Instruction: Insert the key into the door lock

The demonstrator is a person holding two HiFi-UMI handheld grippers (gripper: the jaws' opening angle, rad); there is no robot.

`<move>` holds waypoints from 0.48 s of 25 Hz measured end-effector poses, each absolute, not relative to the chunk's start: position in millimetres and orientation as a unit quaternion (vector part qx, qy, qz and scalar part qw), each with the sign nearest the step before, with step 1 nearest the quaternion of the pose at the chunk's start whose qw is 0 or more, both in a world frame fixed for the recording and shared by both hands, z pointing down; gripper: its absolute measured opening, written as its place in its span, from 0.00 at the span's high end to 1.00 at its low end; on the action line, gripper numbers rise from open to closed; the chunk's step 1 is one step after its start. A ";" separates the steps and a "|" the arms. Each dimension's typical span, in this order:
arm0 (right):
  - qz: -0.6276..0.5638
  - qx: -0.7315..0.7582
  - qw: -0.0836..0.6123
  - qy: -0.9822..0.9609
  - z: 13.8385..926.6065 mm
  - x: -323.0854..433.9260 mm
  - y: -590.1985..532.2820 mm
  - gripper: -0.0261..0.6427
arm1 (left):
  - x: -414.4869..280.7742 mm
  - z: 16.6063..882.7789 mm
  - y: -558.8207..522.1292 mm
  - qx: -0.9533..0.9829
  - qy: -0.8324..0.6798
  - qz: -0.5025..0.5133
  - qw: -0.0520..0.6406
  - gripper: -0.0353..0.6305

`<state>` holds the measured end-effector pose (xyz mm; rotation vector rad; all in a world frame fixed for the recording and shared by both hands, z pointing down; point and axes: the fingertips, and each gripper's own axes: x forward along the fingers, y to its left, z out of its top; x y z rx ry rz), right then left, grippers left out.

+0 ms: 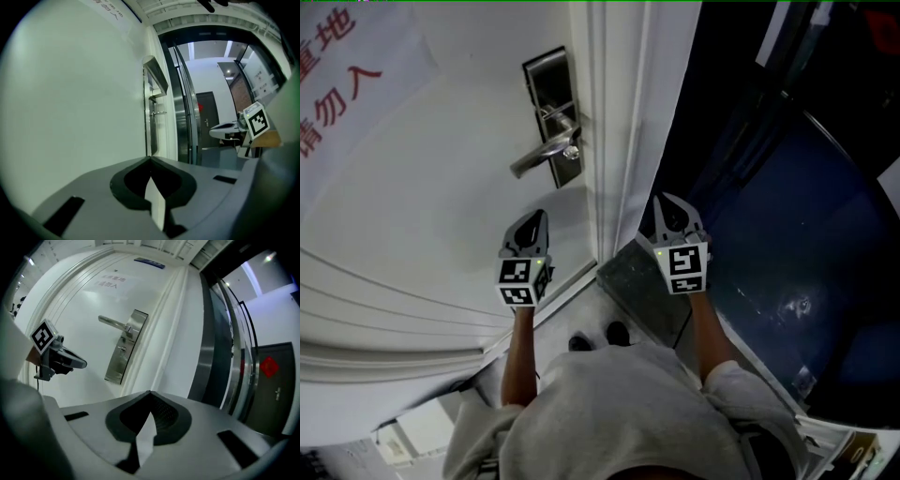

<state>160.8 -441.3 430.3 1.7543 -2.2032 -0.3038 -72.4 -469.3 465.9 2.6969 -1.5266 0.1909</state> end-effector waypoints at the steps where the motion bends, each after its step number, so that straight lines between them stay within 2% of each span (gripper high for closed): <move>1: -0.097 0.619 0.150 -0.765 432.5 167.4 -439.0 0.93 | -69.6 465.7 -470.3 0.870 -0.489 0.061 0.018 0.92; 12: -0.042 0.673 0.119 -0.729 448.6 218.8 -414.8 0.93 | -50.8 466.7 -476.2 0.882 -0.468 0.061 0.019 0.92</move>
